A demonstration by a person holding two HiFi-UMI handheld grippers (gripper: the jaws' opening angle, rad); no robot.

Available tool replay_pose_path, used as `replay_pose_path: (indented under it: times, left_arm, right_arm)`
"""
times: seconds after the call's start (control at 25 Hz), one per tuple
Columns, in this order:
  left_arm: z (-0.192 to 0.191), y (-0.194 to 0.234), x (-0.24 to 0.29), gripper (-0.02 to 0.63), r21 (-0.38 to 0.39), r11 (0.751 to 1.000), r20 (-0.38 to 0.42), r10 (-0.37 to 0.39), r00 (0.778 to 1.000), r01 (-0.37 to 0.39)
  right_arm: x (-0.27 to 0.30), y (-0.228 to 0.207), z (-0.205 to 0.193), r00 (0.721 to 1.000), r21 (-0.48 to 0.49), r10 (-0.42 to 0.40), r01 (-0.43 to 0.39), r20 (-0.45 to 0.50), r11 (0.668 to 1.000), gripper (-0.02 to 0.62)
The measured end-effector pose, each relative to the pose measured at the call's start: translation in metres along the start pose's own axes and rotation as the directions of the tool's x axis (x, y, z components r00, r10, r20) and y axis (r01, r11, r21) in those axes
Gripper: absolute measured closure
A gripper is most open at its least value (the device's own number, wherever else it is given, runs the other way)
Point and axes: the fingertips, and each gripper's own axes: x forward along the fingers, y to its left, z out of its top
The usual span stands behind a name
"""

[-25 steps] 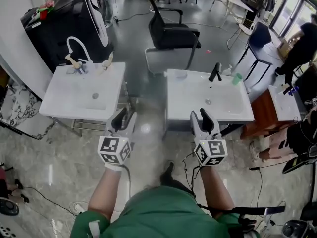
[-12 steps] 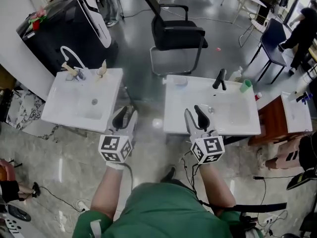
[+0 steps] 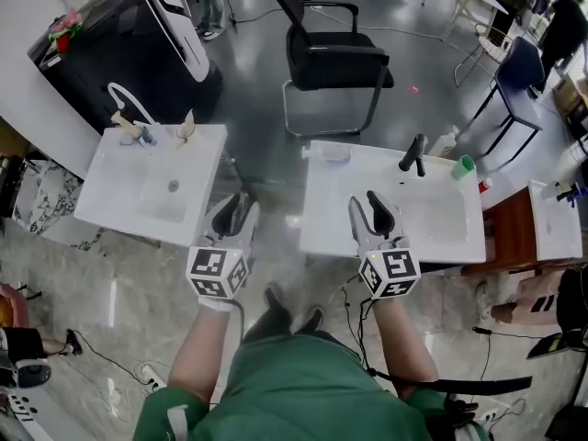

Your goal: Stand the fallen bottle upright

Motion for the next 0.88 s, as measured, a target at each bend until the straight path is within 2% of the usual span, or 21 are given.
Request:
replay_pose_path:
  times: [0.16, 0.56, 0.88]
  left_arm:
    - [-0.002, 0.01, 0.022, 0.454, -0.008, 1.0, -0.008, -0.016, 1.0, 0.016]
    - [0.0, 0.045, 0.107, 0.454, 0.035, 0.99, -0.021, -0.134, 0.991, 0.135]
    - [-0.017, 0.074, 0.158, 0.453, 0.031, 0.975, -0.051, -0.216, 0.975, 0.218]
  right_arm:
    - [0.018, -0.011, -0.003, 1.0, 0.008, -0.014, 0.015, -0.022, 1.0, 0.466]
    - [0.095, -0.024, -0.007, 0.992, -0.044, -0.064, 0.059, -0.107, 0.997, 0.466]
    - [0.156, -0.024, -0.017, 0.971, -0.184, -0.116, 0.077, -0.211, 0.98, 0.466]
